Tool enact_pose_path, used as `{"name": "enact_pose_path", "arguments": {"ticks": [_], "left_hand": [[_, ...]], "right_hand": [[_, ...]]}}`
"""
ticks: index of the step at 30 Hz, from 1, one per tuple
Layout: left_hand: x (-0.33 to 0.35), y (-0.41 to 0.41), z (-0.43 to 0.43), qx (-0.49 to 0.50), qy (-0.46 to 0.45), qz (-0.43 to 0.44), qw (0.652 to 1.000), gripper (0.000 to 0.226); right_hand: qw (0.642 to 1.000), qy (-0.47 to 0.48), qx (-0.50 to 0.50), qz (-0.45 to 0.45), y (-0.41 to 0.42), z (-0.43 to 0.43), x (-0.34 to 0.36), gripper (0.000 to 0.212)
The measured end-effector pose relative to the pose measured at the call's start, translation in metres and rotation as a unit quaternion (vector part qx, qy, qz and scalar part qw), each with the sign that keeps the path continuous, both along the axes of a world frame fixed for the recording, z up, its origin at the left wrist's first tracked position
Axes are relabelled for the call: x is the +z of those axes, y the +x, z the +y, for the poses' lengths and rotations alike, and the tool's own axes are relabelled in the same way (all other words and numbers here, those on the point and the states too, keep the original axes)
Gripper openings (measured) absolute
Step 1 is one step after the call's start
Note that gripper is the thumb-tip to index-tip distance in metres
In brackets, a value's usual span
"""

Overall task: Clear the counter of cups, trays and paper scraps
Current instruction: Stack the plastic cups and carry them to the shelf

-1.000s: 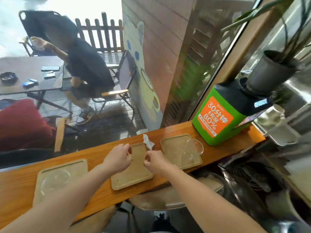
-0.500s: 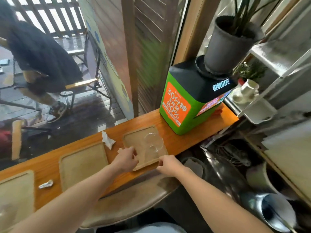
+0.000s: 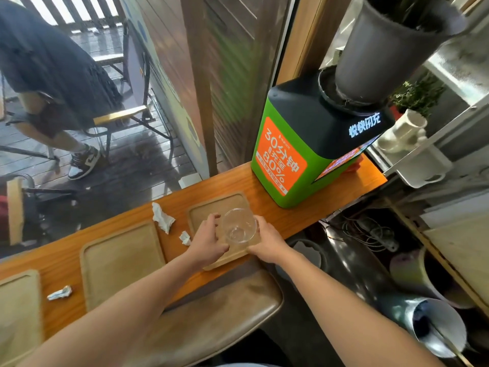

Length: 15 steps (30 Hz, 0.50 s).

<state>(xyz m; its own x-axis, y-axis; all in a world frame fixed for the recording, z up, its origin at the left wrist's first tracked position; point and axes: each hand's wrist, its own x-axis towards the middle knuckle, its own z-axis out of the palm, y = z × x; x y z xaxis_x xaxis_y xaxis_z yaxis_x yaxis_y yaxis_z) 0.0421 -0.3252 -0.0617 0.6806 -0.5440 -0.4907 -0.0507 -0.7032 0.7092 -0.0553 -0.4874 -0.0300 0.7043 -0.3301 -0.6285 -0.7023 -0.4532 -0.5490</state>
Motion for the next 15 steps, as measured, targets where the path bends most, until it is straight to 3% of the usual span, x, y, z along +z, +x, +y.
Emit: {"name": "enact_pose_path", "arguments": {"ticks": [3, 8, 15], "left_hand": [[-0.001, 0.002, -0.006, -0.007, -0.031, 0.017, 0.999, 0.087], [0.002, 0.008, -0.003, -0.003, -0.048, 0.027, 0.998, 0.079], [0.036, 0.03, 0.041, 0.061, -0.058, -0.015, 0.996, 0.068]], "right_hand": [[0.999, 0.026, 0.019, -0.007, 0.007, 0.001, -0.002, 0.096], [0.998, 0.056, -0.025, -0.028, 0.021, 0.004, 0.004, 0.081], [0.994, 0.09, 0.024, -0.059, 0.058, 0.026, 0.033, 0.071]]}}
